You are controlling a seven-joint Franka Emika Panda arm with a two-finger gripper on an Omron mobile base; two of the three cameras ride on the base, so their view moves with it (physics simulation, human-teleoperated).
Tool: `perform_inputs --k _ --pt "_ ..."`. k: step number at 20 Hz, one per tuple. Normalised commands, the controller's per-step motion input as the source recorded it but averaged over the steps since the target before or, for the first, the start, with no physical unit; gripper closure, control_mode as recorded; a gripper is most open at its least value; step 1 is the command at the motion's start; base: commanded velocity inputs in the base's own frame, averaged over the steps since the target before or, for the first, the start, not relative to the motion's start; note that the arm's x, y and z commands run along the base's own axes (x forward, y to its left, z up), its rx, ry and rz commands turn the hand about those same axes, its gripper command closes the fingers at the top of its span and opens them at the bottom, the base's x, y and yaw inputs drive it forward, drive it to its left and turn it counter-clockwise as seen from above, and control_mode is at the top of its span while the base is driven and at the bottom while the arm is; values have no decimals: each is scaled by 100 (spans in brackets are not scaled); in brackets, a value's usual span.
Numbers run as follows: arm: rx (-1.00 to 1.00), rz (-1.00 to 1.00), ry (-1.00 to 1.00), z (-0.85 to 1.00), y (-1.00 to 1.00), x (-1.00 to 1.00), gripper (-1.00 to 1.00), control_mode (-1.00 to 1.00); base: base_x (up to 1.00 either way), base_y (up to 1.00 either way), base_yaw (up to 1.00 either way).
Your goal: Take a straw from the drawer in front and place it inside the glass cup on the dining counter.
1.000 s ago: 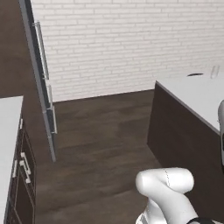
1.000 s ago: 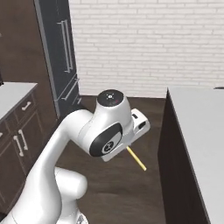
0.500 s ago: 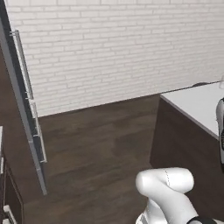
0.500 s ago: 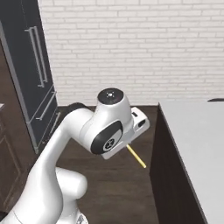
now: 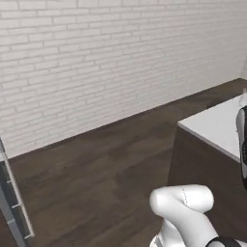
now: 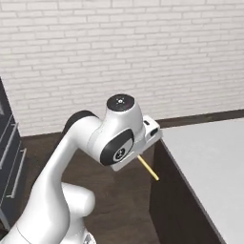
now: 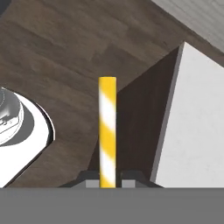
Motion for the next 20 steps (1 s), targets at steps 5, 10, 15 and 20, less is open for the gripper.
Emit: perform_inputs --k 5,10,15,20 --pt "0 0 0 0 0 0 100 100 87 45 -51" --pt "0 0 0 0 0 0 100 100 75 59 -55" --pt "0 0 0 0 0 0 100 100 58 72 -62" --pt "0 0 0 0 0 0 100 100 43 75 -63"
